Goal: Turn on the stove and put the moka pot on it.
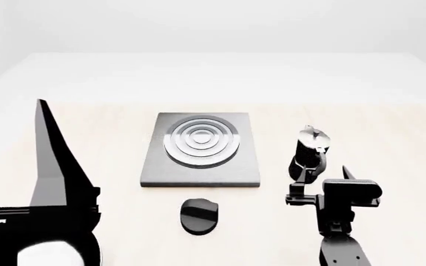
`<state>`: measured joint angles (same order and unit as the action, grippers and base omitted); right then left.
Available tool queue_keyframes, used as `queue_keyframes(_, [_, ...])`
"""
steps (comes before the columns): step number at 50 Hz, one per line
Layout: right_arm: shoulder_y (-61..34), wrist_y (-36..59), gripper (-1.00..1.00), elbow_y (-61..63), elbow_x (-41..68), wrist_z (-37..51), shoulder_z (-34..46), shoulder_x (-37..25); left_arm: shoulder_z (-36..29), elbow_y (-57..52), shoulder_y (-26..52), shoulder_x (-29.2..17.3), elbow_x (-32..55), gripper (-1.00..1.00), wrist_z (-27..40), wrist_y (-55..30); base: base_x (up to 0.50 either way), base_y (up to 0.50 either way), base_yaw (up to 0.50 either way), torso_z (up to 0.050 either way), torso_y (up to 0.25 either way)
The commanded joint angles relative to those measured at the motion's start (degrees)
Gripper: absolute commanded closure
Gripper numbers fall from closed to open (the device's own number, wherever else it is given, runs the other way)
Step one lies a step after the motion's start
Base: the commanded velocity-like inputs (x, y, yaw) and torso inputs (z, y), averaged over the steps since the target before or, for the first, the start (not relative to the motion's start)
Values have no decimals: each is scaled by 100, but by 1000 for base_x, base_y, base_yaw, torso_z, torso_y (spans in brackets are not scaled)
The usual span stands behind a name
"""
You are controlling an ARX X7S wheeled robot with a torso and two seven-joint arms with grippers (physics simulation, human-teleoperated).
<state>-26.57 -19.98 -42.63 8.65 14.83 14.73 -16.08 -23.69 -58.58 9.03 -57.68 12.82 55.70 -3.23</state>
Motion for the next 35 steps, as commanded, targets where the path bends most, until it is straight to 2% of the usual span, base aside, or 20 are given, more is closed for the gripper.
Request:
queue_keyframes(1, [-89,62,-100,-102,27,-20,13,13,-40,8,34,-15,30,-100,19,-4,0,0,0,0,0])
queue_keyframes(3, [-74,126,-100,-16,43,-18,11,0,-24,0,32,-31,49,-100,33,5,0,0,0,0,0])
queue_keyframes(5, [-210,-374,-100,-683,4,-65,13,109,-33,6,42,-31,55,-100,27,7,0,0,0,0,0])
queue_keyframes(10, [-168,3,-100,-279,66,-36,-3,34,-49,39,54,-36,66,-100,35,39,0,0,0,0,0])
queue_keyframes(12, [-341,-554,-100,-1037,15,-89,3,156,-68,47,71,-31,68,-100,33,49,0,0,0,0,0])
queue_keyframes(14, [-217,-54,-100,-396,78,-45,-8,51,-91,51,96,-22,70,-100,22,35,0,0,0,0,0])
queue_keyframes(17, [-259,-36,-100,-444,100,-50,-21,50,-101,76,93,-26,75,-100,32,66,0,0,0,0,0])
queue_keyframes(20, [-492,-711,-100,-1411,92,-169,-41,207,-89,52,106,-51,103,-100,49,55,0,0,0,0,0])
queue_keyframes(22, [-386,-248,-100,-823,135,-117,-43,104,-99,46,114,-64,104,-100,57,50,0,0,0,0,0])
queue_keyframes(25, [-296,-49,-100,-531,171,-82,-51,66,-125,25,131,-66,97,-100,66,25,0,0,0,0,0])
queue_keyframes(30, [-305,-85,-100,-577,185,-103,-42,98,-151,66,113,-73,85,-100,79,85,0,0,0,0,0])
queue_keyframes(31, [-390,-395,-100,-986,153,-143,-34,171,-161,82,102,-73,70,-100,79,103,0,0,0,0,0])
queue_keyframes(35, [-385,-215,-100,-811,167,-130,-23,153,-155,99,64,-99,74,-100,105,158,0,0,0,0,0])
